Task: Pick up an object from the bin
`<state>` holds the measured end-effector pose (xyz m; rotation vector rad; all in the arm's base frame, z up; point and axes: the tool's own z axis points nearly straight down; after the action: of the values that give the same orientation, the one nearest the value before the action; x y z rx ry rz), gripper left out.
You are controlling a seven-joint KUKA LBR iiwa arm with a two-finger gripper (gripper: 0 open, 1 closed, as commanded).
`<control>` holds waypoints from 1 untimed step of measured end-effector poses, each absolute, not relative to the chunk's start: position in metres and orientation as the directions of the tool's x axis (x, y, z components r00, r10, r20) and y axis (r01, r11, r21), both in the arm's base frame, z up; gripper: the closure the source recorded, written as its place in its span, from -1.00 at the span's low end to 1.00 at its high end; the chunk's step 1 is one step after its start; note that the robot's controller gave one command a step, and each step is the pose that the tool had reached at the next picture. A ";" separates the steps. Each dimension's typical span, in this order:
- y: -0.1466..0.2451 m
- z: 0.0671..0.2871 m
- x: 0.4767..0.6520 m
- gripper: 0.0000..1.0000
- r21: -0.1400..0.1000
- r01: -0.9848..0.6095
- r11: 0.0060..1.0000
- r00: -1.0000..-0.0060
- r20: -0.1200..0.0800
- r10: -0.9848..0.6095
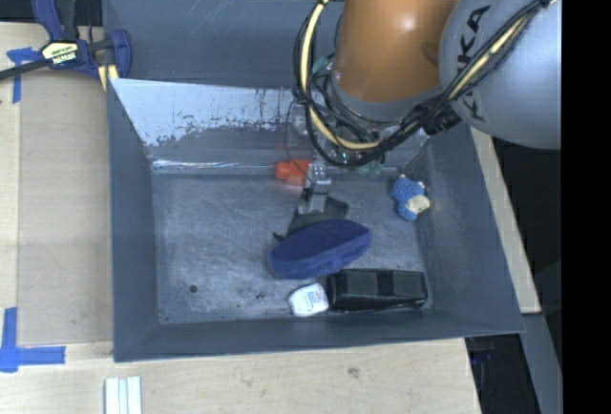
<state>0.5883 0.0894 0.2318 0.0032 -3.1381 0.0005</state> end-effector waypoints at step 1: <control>0.051 0.166 0.614 -1.00 -0.002 -0.012 1.000 -1.000 0.003 -0.012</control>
Offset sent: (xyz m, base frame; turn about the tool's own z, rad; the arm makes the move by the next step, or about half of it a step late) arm 0.0250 -0.0350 -0.0619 -0.0140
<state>0.6135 0.0510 0.1657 0.0196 -3.1385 0.0034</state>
